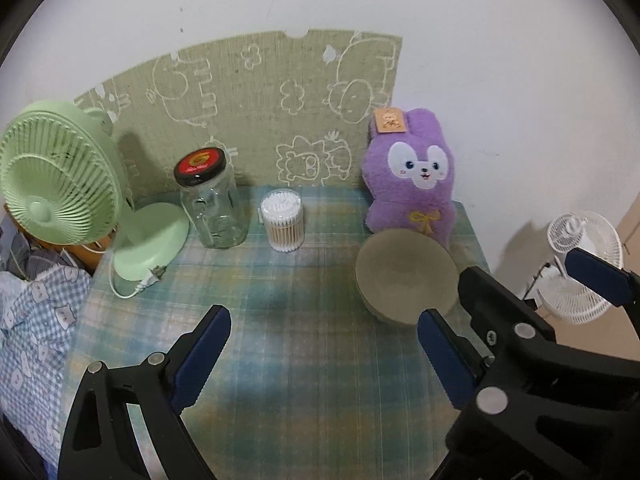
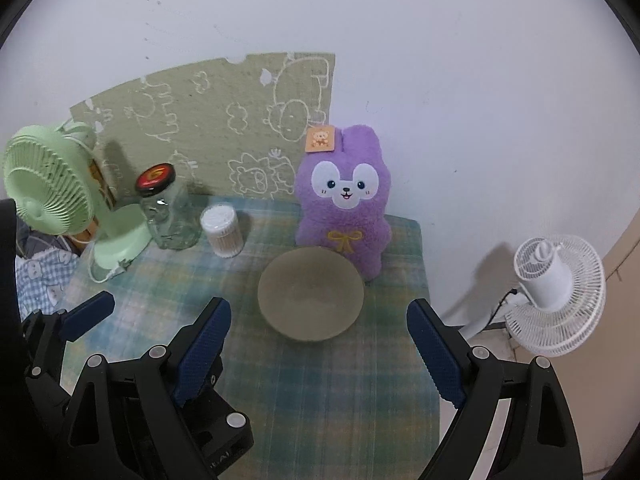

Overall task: Organize plates and bowls
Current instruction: 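Move both grippers toward the cream bowl beside the purple plush toy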

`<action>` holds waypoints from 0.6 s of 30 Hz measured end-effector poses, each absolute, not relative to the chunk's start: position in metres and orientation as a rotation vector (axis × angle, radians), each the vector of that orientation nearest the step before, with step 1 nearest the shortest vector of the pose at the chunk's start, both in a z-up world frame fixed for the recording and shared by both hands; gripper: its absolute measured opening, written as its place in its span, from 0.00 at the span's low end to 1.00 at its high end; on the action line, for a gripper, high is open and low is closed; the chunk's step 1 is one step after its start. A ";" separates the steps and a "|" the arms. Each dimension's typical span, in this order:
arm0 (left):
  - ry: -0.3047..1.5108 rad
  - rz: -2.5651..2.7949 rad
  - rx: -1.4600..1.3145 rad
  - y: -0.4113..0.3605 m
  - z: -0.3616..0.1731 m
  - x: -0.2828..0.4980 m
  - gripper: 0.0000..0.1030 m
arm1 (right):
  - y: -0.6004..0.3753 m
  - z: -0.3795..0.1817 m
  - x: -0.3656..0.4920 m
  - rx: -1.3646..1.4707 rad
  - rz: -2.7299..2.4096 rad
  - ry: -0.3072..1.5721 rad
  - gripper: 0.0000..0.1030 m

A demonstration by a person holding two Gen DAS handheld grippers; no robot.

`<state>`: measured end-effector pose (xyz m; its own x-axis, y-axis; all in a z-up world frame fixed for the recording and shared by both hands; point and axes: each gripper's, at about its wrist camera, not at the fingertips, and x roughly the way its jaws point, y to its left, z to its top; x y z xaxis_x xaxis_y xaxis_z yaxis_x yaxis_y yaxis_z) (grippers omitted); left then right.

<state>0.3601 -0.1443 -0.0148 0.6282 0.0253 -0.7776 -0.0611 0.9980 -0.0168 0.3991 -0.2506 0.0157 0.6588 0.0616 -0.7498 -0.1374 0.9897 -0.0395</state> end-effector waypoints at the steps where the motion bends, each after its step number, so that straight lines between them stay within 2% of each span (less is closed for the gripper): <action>1: 0.891 0.054 -0.046 -0.144 -0.020 0.367 0.89 | -0.252 0.011 0.406 -0.092 0.114 0.848 0.89; 14: 0.930 0.077 -0.024 -0.151 -0.072 0.429 0.76 | -0.264 -0.047 0.475 -0.037 0.083 0.896 0.89; 18: 0.953 0.063 0.000 -0.158 -0.087 0.445 0.67 | -0.273 -0.063 0.487 -0.015 0.062 0.914 0.86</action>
